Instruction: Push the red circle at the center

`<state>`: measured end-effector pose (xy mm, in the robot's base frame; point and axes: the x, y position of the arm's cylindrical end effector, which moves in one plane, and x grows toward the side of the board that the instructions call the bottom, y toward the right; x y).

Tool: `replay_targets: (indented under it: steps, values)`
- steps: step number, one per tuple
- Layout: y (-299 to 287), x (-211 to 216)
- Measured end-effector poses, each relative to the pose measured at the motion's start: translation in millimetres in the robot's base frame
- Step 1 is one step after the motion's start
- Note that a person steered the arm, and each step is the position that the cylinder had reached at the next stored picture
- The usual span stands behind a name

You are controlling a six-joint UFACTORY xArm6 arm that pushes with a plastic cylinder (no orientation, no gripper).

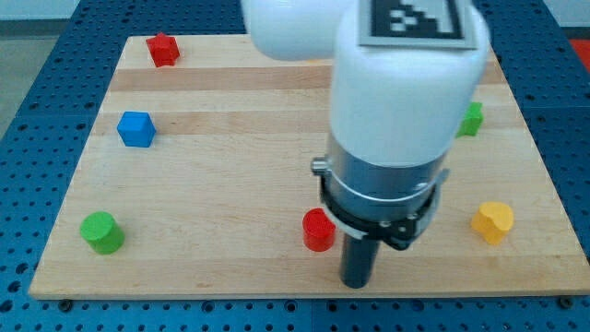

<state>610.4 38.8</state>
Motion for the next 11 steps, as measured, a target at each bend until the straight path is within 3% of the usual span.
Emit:
replay_targets:
  steps: [2, 8, 11]
  values:
    - [-36, -35]
    - [-55, -138]
    - [-36, -143]
